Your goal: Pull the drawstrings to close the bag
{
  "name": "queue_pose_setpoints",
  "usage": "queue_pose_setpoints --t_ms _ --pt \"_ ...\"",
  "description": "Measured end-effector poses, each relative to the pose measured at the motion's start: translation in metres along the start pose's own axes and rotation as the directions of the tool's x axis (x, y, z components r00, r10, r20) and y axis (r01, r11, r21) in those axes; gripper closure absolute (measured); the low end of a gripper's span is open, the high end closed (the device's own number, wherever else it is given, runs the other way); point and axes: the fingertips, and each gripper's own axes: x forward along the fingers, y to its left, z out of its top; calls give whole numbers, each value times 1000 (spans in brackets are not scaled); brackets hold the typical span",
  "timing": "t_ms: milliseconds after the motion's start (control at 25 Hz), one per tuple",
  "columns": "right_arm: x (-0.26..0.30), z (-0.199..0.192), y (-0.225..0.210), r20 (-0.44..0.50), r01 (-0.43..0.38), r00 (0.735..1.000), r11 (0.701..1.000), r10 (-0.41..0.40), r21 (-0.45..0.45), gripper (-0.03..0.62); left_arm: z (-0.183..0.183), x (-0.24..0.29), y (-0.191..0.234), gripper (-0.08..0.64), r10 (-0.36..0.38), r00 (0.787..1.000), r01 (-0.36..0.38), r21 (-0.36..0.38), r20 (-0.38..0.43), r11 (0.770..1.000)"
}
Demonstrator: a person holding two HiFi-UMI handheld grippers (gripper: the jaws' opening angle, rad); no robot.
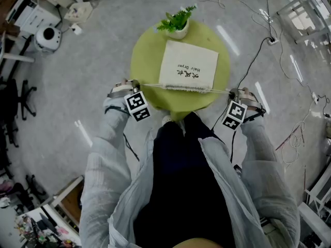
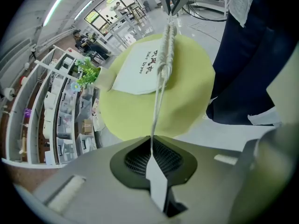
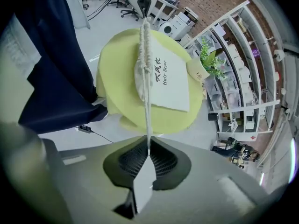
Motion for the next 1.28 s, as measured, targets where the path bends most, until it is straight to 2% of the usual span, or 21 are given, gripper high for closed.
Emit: queue_pose_setpoints --t_ms 280,520,640,760,880,1280 --pt "2 -13 -6 -41 4 999 1000 -5 -14 575 -15 0 12 527 16 998 -17 -11 -59 1000" --pt "3 -29 -9 -78 18 997 999 -20 -29 577 -18 -2 17 528 35 997 -36 -6 -70 999" --pt "3 -38 -7 -98 -3 995 1000 1 -16 577 -19 -2 16 528 54 995 -54 8 -83 999" --pt "3 -45 -3 -115 -19 993 1000 18 -6 577 -22 0 12 529 37 994 -38 -7 -100 999" --pt "2 -50 -4 -118 -2 993 1000 -1 -25 577 -30 2 9 529 27 992 -31 -24 -124 999" --pt "-1 -73 -1 -140 -22 990 1000 22 0 577 -47 5 10 529 68 984 -63 34 -163 997"
